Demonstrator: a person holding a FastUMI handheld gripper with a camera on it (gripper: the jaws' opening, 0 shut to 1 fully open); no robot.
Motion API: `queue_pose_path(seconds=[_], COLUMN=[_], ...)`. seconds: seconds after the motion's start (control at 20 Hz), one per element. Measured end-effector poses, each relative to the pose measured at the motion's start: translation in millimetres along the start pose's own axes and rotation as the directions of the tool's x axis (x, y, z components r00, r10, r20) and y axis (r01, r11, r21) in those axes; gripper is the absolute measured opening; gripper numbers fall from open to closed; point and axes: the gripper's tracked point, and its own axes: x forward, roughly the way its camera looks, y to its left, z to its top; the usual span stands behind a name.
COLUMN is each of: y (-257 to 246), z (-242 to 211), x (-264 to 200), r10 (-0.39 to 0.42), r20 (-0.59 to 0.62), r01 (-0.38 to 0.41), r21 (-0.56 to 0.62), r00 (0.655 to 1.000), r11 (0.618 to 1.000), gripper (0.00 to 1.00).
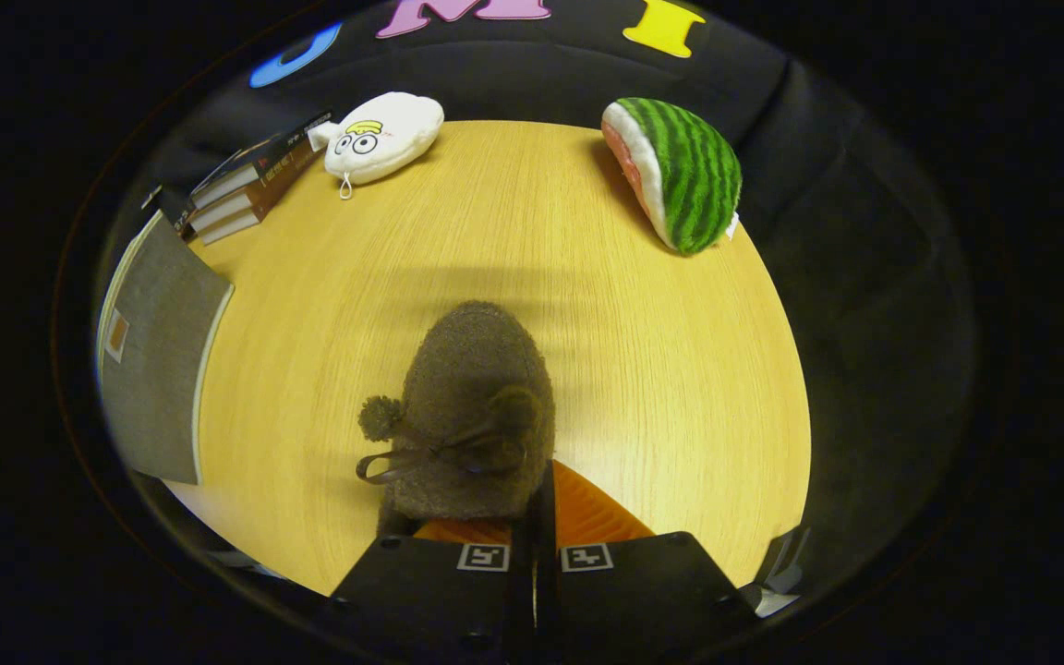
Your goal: Open the storage box then place both shoes into the box .Put the left shoe in first, then the right shoe, with the right side of both shoes facing outward in a uniform manner.
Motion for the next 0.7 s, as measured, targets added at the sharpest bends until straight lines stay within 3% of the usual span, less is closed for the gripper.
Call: queue_pose_path(seconds=[0.3, 0.7], y=[24, 123], z=[29, 102], x=[-57, -157], r10=[-0.020, 0.076], r20=[0.003, 0.151], r01=[0.020, -0.093], r21=[0.069, 0.112], r00=[1.000, 0.986], r11=[0.997, 0.989], gripper=[0.06, 0.06])
